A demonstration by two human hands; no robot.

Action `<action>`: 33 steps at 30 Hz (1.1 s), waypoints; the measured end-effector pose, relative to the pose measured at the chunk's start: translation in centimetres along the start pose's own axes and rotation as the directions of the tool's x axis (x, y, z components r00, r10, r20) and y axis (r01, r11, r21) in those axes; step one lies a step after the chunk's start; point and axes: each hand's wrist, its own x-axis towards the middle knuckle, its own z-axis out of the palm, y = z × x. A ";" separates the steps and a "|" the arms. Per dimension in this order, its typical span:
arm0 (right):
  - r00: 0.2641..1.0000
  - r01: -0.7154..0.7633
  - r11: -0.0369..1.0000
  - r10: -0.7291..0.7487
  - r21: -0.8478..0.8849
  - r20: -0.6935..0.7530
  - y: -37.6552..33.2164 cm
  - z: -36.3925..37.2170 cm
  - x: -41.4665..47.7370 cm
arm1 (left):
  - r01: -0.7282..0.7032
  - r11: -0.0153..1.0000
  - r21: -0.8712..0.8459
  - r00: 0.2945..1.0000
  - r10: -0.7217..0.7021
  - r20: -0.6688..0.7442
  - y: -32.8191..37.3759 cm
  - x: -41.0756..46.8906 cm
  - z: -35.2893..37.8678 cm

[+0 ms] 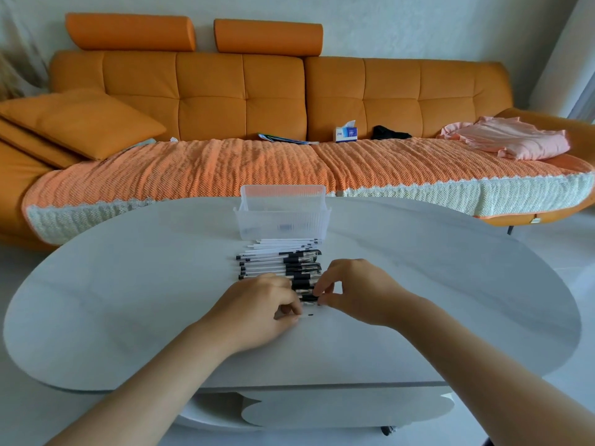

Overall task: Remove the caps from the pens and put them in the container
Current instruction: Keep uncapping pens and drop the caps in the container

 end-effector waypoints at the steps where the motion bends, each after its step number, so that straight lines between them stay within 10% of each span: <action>1: 1.000 0.005 1.000 -0.005 -0.015 -0.001 -0.1 0.1 0.1 | 0.001 1.000 0.002 1.000 -0.001 0.002 0.0 0.0 -0.1; 10: 0.997 0.069 0.985 -0.074 -0.159 -0.025 -0.6 0.6 0.7 | 0.021 0.996 0.085 1.000 -0.020 -0.004 -0.8 0.0 -0.8; 21: 0.992 -0.050 0.991 0.063 0.120 -0.111 0.0 -0.7 1.7 | 0.029 0.989 0.148 0.993 -0.011 -0.121 -1.3 1.2 -0.8; 33: 0.976 0.125 0.991 -0.114 0.050 -0.185 -0.3 -0.3 2.9 | 0.104 0.992 -0.066 0.987 -0.111 -0.117 -1.1 2.7 -1.8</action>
